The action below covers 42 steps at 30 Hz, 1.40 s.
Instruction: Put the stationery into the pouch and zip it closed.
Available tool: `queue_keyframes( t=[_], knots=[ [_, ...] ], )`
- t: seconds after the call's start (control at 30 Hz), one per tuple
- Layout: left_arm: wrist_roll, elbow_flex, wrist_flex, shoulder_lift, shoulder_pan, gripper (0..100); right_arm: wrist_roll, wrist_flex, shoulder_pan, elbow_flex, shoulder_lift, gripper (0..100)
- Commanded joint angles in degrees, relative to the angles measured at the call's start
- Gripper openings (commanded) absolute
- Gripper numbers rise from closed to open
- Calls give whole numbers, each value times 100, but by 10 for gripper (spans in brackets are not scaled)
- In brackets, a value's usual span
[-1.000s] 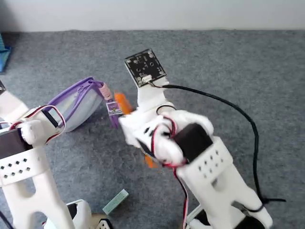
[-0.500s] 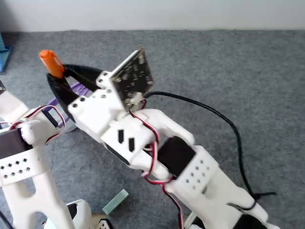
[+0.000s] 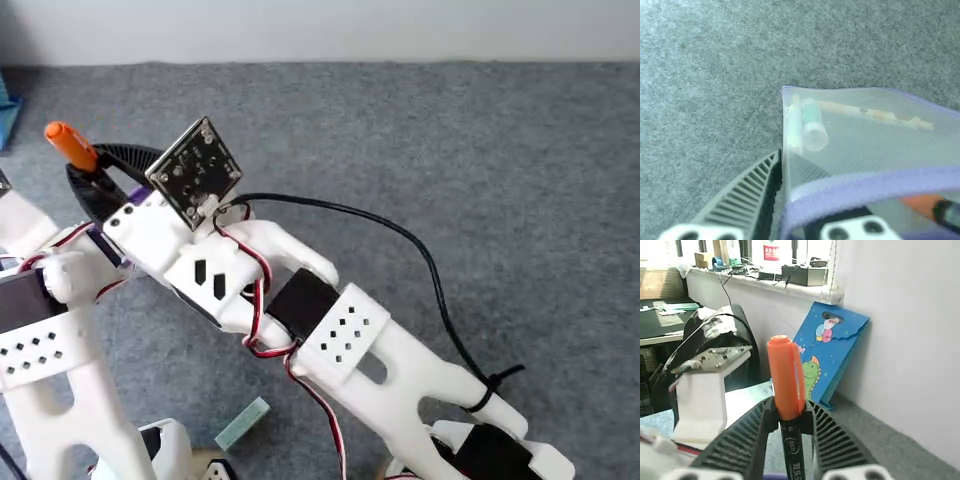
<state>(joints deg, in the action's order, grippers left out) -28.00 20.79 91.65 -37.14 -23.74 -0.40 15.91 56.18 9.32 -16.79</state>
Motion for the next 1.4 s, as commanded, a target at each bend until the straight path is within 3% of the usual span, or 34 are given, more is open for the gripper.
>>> queue_keyframes(
  t=[0.0, 0.13, 0.33, 0.47, 0.63, 0.73, 0.9, 1.13, 1.37],
  knots=[
    [-70, -180, 26, 62, -35, 12, 18, 268, -171, 105, -303, 58],
    [-70, -180, 26, 62, -35, 12, -246, 1033, -295, 123, -699, 173],
    [-70, -180, 26, 62, -35, 12, -325, 1912, -593, -97, -1349, 177],
    [-70, -180, 26, 62, -35, 12, -422, 3969, -989, -202, -1648, 177],
    [-70, -180, 18, 62, -35, 12, -1301, 7257, -1235, -167, -1464, 177],
    [-70, -180, 0, 62, -35, 12, -1284, 8251, -1209, -9, -1024, 178],
    [-70, -180, -18, 62, -26, 12, -387, 8426, -1200, 352, -286, 180],
    [-70, -198, -18, 62, -114, 12, 264, 7556, -690, 1248, 66, 180],
    [-53, -215, -18, 62, -1081, 12, 475, 6431, 462, 2382, -382, 180]
  ],
)
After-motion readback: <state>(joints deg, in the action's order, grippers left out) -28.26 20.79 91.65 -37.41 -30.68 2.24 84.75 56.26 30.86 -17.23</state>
